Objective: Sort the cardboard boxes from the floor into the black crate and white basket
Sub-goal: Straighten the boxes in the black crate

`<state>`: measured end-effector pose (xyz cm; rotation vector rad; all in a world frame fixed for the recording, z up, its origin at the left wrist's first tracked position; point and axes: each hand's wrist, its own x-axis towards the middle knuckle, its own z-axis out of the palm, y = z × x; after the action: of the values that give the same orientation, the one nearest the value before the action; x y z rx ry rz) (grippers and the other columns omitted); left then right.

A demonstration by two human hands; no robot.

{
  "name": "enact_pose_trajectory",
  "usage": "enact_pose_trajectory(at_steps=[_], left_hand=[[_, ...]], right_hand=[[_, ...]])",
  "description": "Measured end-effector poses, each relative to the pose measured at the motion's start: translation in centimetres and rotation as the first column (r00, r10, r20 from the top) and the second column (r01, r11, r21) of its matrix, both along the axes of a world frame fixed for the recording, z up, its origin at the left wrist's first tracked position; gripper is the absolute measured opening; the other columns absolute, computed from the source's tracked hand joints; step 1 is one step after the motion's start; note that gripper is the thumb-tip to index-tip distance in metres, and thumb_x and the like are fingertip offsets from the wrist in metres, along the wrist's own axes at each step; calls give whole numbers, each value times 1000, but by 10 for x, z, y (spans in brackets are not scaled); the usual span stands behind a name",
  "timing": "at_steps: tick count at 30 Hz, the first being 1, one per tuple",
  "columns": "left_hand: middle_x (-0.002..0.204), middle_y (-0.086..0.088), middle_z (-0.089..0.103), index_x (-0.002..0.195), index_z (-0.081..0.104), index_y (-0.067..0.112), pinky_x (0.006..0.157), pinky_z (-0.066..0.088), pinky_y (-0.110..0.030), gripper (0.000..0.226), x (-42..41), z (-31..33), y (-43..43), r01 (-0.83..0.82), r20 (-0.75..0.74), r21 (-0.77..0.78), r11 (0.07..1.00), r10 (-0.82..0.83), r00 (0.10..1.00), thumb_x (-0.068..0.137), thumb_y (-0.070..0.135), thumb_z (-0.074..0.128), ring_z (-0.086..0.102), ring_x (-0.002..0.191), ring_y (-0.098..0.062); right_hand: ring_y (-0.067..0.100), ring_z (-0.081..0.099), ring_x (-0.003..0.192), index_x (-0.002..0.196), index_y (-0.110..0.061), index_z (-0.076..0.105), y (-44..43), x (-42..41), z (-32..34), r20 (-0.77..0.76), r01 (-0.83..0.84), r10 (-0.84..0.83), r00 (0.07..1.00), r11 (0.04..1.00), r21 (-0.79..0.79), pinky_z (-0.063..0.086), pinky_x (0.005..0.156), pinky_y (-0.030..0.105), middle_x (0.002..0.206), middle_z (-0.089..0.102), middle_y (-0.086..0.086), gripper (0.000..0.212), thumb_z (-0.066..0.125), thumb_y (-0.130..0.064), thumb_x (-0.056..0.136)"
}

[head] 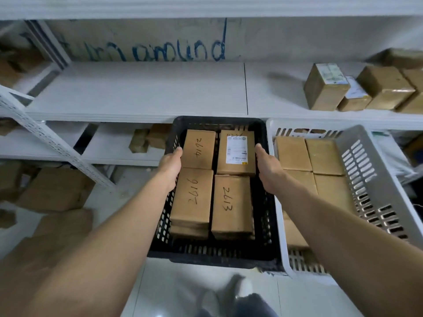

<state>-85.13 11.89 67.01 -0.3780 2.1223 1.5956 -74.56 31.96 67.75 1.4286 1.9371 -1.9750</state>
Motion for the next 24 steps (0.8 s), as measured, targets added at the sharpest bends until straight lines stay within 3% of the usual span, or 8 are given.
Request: enact_pose_trajectory(at_steps=[4, 8, 10, 12, 15, 18, 20, 24], left_hand=[[139, -11, 49, 136, 44, 9, 97, 34, -36, 54, -18, -16, 7, -17, 10, -65, 998, 18, 1000, 97, 45, 44, 45, 126, -29], [139, -12, 48, 136, 45, 11, 100, 34, -40, 54, -39, -29, 16, -10, -14, -152, 988, 8, 1000, 96, 47, 45, 44, 127, -29], [140, -11, 48, 137, 45, 12, 101, 34, -41, 54, -50, -38, 20, 30, -30, -213, 977, -37, 999, 96, 47, 44, 44, 128, -29], [139, -11, 49, 136, 45, 11, 99, 35, -40, 53, -60, -47, 24, 79, -45, -263, 961, -94, 995, 97, 46, 43, 46, 126, -29], [135, -11, 52, 135, 46, 10, 93, 36, -37, 51, -76, -58, 29, 137, -67, -312, 940, -166, 984, 97, 44, 41, 48, 122, -29], [143, -10, 45, 142, 38, 13, 103, 34, -42, 56, -91, -66, 35, 168, -31, -333, 928, -189, 981, 97, 46, 41, 43, 130, -30], [145, -9, 43, 143, 36, 15, 103, 33, -43, 57, -96, -71, 37, 201, 21, -346, 917, -206, 978, 97, 48, 39, 41, 131, -30], [140, -10, 48, 138, 45, 13, 86, 32, -34, 53, -97, -83, 39, 238, 66, -300, 924, -229, 971, 98, 46, 39, 44, 127, -30]], right_hand=[[20, 52, 108, 116, -9, 57, 13, -22, -16, 17, -51, 50, 999, 999, 20, 39, 95, 35, 120, 58, 6, 56, 36, -56, 94], [7, 46, 72, 107, -17, 55, 22, -49, -30, 41, -97, 95, 995, 995, 32, 35, 71, 30, 93, 59, 2, 44, 36, -55, 95], [7, 45, 70, 111, -16, 52, 29, -60, -41, 65, -127, 124, 990, 991, 52, 33, 61, 27, 87, 58, -1, 45, 35, -55, 95], [8, 48, 73, 124, -12, 50, 35, -69, -53, 86, -155, 149, 985, 986, 69, 33, 64, 27, 96, 61, 1, 54, 34, -55, 96], [13, 45, 85, 143, -11, 33, 42, -80, -69, 116, -151, 139, 984, 984, 100, 31, 80, 29, 112, 54, 4, 65, 34, -56, 96], [20, 46, 106, 147, -9, 24, 45, -91, -80, 138, -149, 132, 982, 981, 120, 30, 84, 33, 133, 50, 10, 70, 32, -56, 97], [24, 47, 115, 147, -8, 24, 46, -97, -85, 156, -133, 113, 981, 983, 125, 31, 86, 34, 134, 50, 11, 71, 32, -57, 96], [25, 51, 115, 145, -9, 30, 43, -102, -94, 169, -106, 90, 982, 991, 87, 32, 85, 33, 129, 55, 10, 70, 31, -58, 96]])
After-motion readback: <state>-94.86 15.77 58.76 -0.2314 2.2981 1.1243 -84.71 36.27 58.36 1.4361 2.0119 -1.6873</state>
